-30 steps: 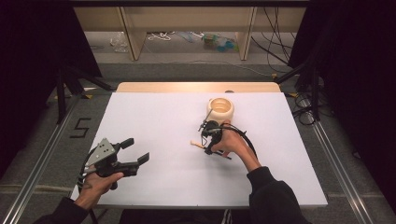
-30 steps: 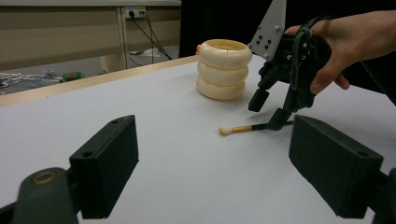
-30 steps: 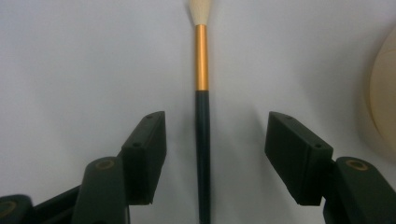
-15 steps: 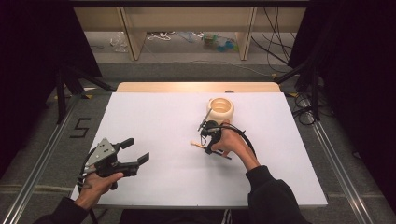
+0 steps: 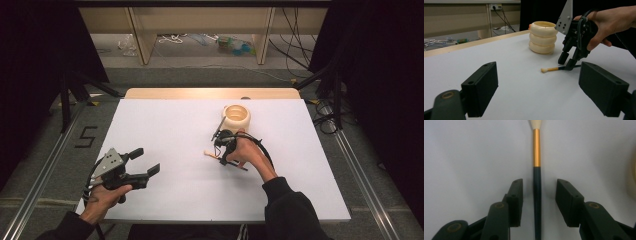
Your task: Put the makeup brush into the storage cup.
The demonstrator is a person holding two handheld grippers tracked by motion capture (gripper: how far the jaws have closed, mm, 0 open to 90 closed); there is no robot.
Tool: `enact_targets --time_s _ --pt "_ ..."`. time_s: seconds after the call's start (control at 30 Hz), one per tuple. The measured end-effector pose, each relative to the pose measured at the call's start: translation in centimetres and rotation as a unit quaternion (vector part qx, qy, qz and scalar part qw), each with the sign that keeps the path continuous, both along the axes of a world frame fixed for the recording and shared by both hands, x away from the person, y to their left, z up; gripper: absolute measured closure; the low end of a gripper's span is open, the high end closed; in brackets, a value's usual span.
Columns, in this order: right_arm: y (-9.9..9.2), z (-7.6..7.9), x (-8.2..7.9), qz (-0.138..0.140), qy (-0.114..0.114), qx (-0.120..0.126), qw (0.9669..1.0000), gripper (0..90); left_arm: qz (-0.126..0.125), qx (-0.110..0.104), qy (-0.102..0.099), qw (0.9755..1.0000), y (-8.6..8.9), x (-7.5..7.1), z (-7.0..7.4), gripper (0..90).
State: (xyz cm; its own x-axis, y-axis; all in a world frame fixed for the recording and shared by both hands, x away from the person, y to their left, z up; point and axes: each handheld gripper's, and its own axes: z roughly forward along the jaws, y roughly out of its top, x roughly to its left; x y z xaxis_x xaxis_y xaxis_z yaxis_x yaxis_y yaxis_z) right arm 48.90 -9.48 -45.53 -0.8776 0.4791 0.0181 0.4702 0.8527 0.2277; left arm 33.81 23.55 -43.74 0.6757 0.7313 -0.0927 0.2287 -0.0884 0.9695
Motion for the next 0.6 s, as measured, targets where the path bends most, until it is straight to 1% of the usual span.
enact_targets --time_s 0.03,0.1,0.33,0.4,0.43,0.53,0.6 --pt "0.06 0.00 -0.03 -0.003 0.002 -0.002 1.0000 59.3 0.000 0.000 0.000 1.0000 0.00 0.00 0.00 15.5" --pt "0.04 -0.07 0.03 0.004 -0.001 -0.002 1.0000 60.5 0.000 -0.001 0.000 1.0000 0.00 0.02 -0.01 15.5" --pt "0.17 -0.07 -0.02 -0.001 0.000 -0.012 0.9999 62.8 0.000 -0.001 0.000 1.0000 0.00 0.02 -0.01 15.5" --pt "0.13 -0.09 0.03 0.003 -0.002 -0.012 0.9999 63.6 0.000 -0.001 0.000 1.0000 0.00 0.02 0.00 15.5" --pt "0.18 -0.06 -0.01 -0.003 -0.001 -0.014 0.9999 64.0 0.000 -0.001 0.000 1.0000 0.00 0.02 -0.01 15.5" --pt "0.19 -0.08 0.01 0.002 -0.002 -0.014 0.9999 64.6 0.000 -0.001 0.000 1.0000 -0.01 0.02 -0.01 15.5" --pt "0.30 -0.05 -0.07 -0.001 -0.004 -0.017 0.9999 65.5 0.000 -0.001 0.000 1.0000 0.00 0.03 -0.01 15.5"
